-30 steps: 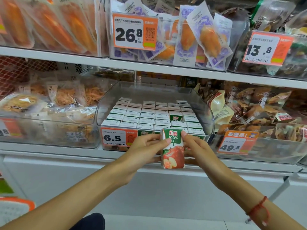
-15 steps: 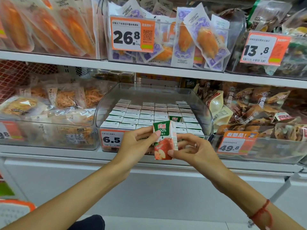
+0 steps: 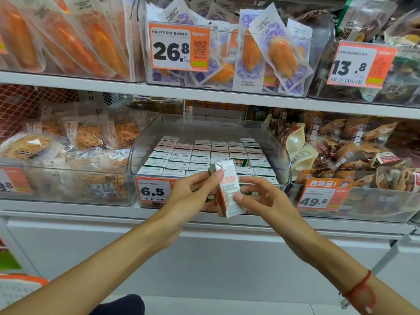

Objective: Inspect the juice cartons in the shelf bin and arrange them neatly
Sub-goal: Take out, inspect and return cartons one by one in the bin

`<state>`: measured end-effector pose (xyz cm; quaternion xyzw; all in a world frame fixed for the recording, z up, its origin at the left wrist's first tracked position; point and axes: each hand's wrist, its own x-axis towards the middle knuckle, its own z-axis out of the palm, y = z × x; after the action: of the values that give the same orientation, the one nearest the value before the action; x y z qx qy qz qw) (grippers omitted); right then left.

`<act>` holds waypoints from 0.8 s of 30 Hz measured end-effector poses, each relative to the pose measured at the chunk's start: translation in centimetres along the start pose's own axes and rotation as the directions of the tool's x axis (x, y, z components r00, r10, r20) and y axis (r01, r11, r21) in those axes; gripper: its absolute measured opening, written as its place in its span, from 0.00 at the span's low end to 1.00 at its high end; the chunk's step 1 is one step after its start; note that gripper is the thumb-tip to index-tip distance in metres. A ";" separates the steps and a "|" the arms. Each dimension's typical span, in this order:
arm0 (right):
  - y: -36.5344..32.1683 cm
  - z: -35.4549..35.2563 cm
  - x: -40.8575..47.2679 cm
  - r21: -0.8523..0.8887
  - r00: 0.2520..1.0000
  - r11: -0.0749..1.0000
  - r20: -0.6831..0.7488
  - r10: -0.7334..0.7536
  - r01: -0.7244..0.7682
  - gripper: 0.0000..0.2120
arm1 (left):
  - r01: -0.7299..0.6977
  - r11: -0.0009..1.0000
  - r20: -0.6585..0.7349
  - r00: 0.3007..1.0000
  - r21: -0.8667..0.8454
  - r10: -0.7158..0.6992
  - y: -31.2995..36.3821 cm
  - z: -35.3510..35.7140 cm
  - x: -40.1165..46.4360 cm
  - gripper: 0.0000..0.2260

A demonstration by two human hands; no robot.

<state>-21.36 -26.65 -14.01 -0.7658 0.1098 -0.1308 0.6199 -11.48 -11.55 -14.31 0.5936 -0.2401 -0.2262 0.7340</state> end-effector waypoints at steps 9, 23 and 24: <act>0.3 0.5 0.2 -0.036 0.997 0.999 -0.079 -0.017 0.014 0.20 | -0.056 0.998 -0.078 0.995 0.035 0.059 -0.5 0.5 -0.3 0.12; 0.2 0.2 0.3 -0.065 0.992 0.990 -0.030 -0.124 0.122 0.20 | 0.041 0.999 0.053 0.998 0.012 -0.042 -0.2 -0.1 -0.2 0.14; 0.2 0.1 0.3 -0.041 0.992 0.992 -0.012 -0.122 0.121 0.19 | 0.043 0.999 0.076 0.996 0.017 -0.044 -0.1 -0.2 -0.2 0.15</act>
<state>-21.06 -26.67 -14.16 -0.7826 0.0702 -0.1716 0.5943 -11.49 -11.26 -14.46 0.5953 -0.2566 -0.2626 0.7147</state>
